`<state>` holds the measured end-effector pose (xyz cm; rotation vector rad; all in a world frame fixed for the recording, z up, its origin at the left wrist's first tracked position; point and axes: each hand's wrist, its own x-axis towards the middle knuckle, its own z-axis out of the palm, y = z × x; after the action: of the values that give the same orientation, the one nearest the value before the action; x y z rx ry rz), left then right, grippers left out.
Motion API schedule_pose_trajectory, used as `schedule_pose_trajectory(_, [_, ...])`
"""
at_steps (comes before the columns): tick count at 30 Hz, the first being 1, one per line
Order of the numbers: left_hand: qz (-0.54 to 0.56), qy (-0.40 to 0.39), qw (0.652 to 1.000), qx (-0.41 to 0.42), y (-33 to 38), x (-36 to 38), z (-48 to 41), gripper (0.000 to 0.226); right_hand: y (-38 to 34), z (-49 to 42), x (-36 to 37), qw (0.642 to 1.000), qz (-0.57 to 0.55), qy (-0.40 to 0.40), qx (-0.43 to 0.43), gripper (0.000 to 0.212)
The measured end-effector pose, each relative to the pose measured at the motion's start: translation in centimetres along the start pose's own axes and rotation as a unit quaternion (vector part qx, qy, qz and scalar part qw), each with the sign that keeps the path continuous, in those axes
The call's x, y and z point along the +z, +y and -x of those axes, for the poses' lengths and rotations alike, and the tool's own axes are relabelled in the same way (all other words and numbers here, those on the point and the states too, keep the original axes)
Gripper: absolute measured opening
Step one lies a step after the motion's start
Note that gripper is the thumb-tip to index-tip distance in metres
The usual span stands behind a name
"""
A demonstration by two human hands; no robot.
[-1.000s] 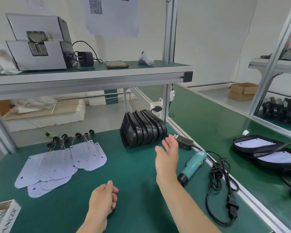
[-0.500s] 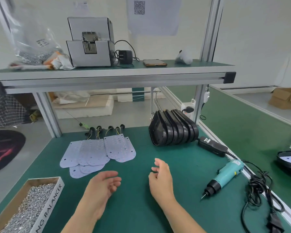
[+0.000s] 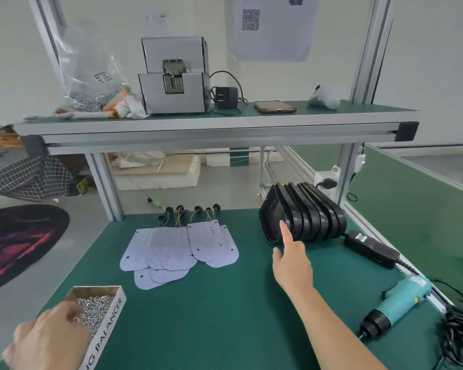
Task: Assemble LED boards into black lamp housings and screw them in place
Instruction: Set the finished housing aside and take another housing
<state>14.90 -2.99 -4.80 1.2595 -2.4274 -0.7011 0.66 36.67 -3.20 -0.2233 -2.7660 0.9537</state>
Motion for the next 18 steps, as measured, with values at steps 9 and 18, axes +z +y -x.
schedule_pose_trajectory(9, [0.099,-0.084,0.974,0.187,14.1,2.7,3.8,0.019,0.4,-2.4,0.6,0.995,0.087,0.018,-0.040,0.037])
schedule_pose_trajectory(18, [-0.127,-0.190,0.969,0.092,22.9,12.5,1.4,0.090,0.3,-0.4,1.2,0.998,-0.030,0.027,-0.039,0.016])
